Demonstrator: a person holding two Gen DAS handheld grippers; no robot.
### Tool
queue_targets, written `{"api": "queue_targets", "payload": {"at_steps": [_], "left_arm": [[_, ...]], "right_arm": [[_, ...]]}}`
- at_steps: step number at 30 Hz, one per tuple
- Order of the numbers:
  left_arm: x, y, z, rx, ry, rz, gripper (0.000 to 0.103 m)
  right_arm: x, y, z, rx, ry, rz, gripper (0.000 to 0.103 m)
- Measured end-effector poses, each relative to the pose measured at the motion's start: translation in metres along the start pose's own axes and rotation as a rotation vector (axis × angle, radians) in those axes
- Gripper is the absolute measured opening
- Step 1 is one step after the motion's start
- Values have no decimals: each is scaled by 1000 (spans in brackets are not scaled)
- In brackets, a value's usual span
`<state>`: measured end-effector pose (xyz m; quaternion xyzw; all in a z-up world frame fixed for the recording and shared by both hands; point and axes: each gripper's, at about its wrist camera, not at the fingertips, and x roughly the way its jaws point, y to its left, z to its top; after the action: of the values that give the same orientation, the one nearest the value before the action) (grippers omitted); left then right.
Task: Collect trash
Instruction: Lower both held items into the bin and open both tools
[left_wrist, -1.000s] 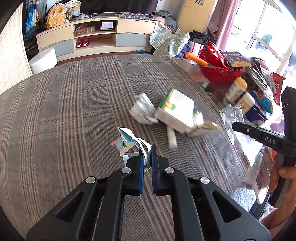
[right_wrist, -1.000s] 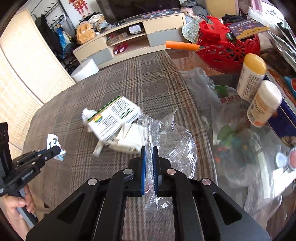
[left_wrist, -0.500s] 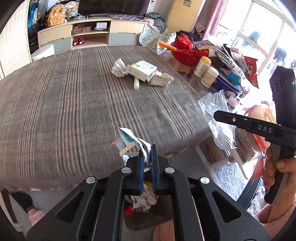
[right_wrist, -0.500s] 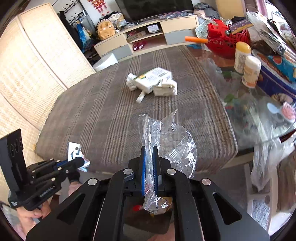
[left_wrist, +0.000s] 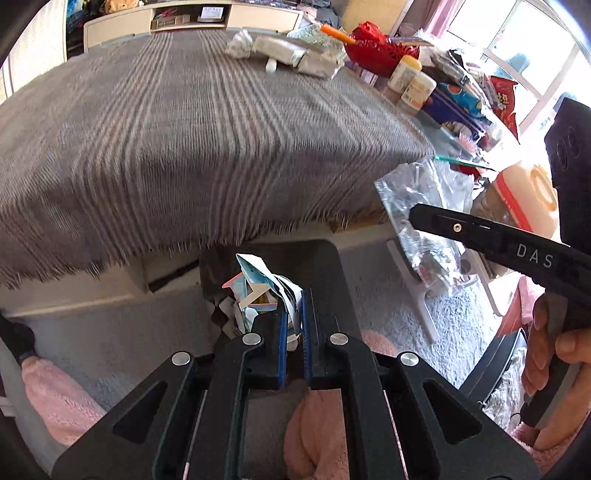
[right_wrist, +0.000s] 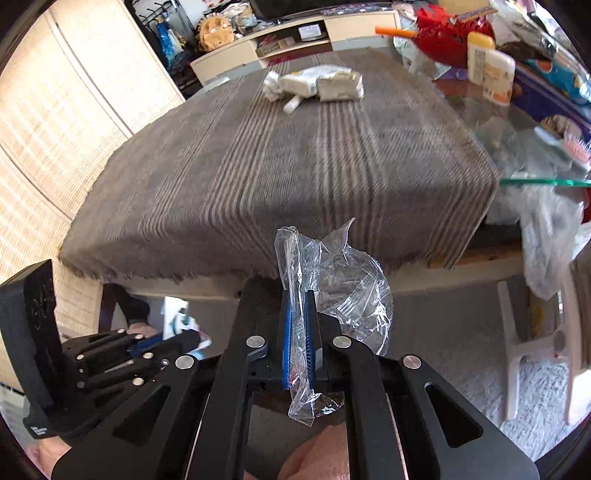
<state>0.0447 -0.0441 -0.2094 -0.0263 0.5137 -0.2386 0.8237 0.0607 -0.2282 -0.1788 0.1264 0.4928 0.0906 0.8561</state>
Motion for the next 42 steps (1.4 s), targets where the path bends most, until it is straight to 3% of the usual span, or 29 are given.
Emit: {"api": "queue_targets", "payload": {"at_steps": [7,20,23,25,27,28,30,35,39,42], "left_arm": [[47,10,-30,-41,71,-14,6],[102,26,-46,-81,128,-19,7],[104,27,-47,-84,128,-20,14],[105,27,-47,-84,126,-10,33],[103,27,-48,-87,120,-11,36],[102,29,-48,-92,119,-13,36],[99,33,-49,-100,115,-10,38],[95,37,-53,-97,115,-21,69],[95,37,-54,-84,120,-25,93],[95,31,-54,-48,119,-28,95]], "right_arm": [[50,-2,-29,15,87,-1,8],[110,-18,-48,79,159,-8,11],[114,-20,-48,94,169,-12,12],[117,-25,-47,105,175,-14,14],[117,-26,-47,112,171,-12,28],[116,-27,-47,115,169,-8,40],[113,-26,-45,114,161,-11,41],[103,-32,-41,129,141,-41,55],[99,-41,-41,151,144,-51,57],[99,-45,-43,163,153,-55,57]]}}
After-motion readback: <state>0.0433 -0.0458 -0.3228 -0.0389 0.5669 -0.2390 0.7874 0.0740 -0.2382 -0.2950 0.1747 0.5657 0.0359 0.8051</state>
